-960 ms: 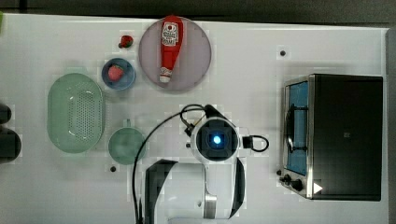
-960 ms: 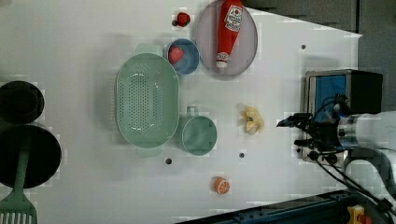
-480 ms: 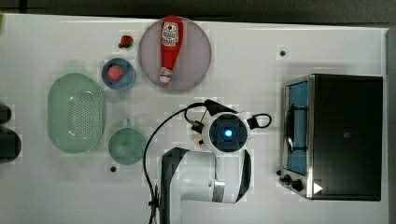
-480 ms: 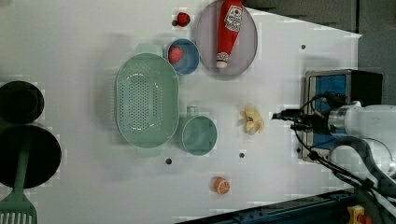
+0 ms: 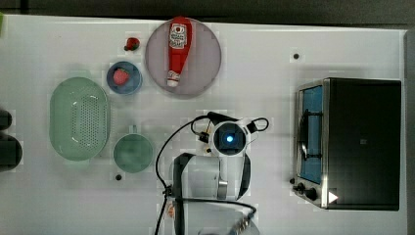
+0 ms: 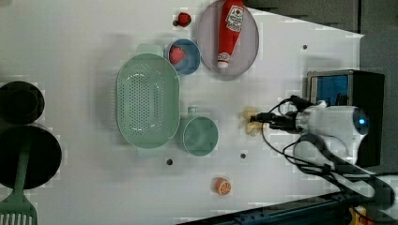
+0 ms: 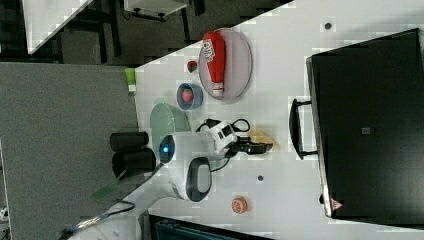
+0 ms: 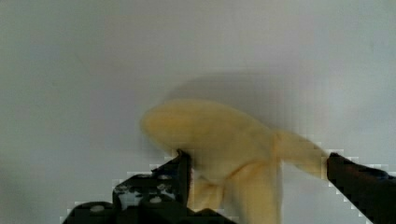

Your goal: Pick Banana and place it in mug.

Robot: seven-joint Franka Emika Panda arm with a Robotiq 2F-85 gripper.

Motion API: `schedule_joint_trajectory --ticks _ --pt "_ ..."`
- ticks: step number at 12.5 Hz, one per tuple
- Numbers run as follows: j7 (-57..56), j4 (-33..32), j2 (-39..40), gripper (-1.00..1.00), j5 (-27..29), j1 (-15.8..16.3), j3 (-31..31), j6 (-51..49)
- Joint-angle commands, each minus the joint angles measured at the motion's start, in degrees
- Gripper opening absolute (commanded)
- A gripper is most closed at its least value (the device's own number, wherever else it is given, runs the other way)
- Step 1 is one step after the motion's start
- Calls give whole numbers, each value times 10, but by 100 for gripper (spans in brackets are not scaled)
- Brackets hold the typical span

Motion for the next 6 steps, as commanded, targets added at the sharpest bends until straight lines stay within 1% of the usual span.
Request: schedule_joint_trajectory --ticks 1,2,3,6 --pt "-27 -3 -2 100 7 1 2 26" --pt "-25 -4 2 100 7 1 4 27" --pt "-23 -4 5 93 7 1 6 27" --pt "-23 -5 7 18 7 1 8 32"
